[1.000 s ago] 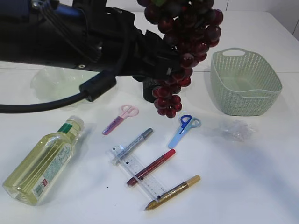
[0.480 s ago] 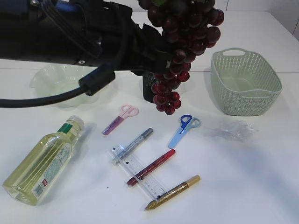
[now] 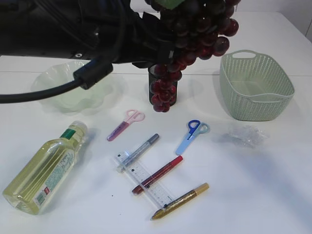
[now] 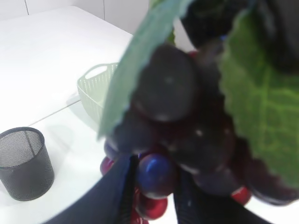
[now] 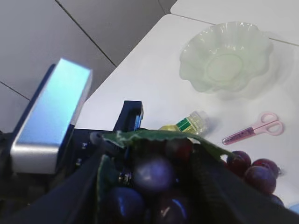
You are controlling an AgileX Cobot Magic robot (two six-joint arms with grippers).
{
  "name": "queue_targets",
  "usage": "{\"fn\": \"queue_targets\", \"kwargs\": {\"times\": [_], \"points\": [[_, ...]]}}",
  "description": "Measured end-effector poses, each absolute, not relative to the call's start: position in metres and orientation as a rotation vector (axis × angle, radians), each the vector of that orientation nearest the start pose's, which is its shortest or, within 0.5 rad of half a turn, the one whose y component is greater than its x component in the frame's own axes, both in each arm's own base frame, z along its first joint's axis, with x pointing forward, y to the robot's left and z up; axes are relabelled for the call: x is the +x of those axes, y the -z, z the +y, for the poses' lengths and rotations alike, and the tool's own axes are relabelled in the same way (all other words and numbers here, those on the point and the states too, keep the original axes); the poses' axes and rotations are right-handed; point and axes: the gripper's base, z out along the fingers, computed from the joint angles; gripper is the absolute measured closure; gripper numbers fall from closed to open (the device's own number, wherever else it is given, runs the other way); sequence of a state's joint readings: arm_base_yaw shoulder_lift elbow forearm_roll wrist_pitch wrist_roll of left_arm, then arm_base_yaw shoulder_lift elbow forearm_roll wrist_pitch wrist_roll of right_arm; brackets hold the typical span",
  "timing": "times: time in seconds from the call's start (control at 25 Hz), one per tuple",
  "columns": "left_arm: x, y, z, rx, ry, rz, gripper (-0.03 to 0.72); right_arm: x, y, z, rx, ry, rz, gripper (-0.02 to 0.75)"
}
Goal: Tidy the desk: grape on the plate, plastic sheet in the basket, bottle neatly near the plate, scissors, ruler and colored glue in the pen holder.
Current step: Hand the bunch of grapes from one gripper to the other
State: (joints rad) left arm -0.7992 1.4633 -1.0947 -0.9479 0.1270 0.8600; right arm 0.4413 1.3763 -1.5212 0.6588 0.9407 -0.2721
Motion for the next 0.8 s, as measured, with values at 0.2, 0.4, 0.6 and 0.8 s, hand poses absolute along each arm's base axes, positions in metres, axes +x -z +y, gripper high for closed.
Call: {"fn": "queue_targets", "kwargs": {"times": [0.2,0.4,0.6,0.8], "points": [[0.2292,-0.3327,-0.2480,0.747,0.681,1.818,0.492,0.2432,-0.4442,0.1635,-0.595,-0.892,2.102,0.319],[0.2294,-0.3328,-0.2479,0.745,0.680,1.817,0.493,0.2444,-0.4453,0.1634,-0.587,-0.886,2.086,0.266],[0.2294,-0.3328,-0.2479,0.743,0.681,1.818,0.494,0.2472,-0.4481,0.1632,-0.559,-0.881,2.051,0.150],[0.2294,-0.3328,-0.2479,0.744,0.679,1.817,0.494,0.2492,-0.4488,0.1622,-0.550,-0.858,2.036,0.139]]}}
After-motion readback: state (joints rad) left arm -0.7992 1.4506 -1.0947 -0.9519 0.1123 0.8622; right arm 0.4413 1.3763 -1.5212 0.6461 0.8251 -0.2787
